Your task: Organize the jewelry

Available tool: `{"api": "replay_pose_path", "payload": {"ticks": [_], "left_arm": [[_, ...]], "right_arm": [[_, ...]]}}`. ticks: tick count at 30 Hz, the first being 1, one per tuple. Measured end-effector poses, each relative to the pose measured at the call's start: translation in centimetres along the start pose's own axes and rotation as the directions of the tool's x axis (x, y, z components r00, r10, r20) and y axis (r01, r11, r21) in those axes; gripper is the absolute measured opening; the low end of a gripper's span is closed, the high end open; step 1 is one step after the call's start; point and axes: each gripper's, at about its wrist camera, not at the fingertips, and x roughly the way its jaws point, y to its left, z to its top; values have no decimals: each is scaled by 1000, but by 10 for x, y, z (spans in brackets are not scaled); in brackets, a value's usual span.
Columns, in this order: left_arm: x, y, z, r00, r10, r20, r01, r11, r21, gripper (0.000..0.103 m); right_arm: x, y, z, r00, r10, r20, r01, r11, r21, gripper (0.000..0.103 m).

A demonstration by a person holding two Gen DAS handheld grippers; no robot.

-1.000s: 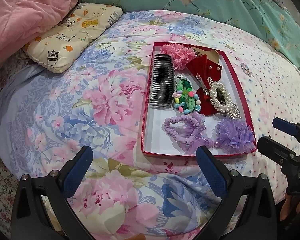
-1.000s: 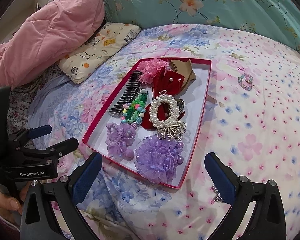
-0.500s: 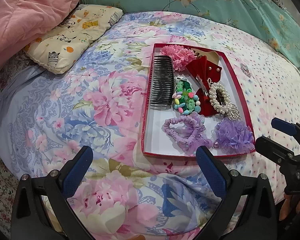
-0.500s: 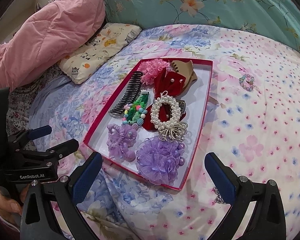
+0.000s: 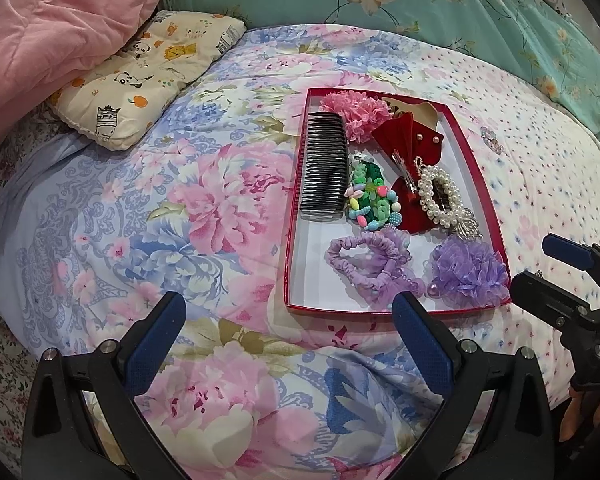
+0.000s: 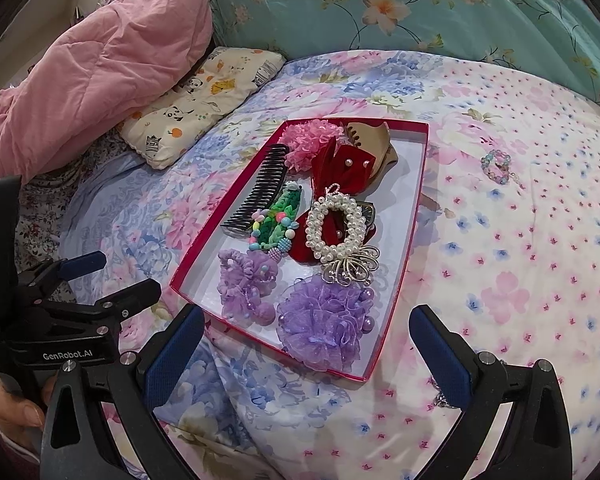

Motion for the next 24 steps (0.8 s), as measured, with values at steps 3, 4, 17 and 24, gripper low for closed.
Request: {"api": "replay_pose_path", "payload": {"ticks": [3,4,17,24], "left_arm": [[0,0,0,1000,2,0,-2,1000,0,103],[0,0,0,1000,3,-1,-3,1000,0,103],[2,1,1,1000,4,0,-4,1000,9,103],[2,1,1,1000,5,-2,-5,1000,10,103]], "right_arm": [[-1,2,0,1000,1,1,-1,1000,-1,103],[-1,2,0,1000,1,3,-1,1000,-1,103],[-1,3,1,1000,6,1,-5,1000,-2,103],[-1,3,2,1000,7,1,-7,1000,0,103]]}}
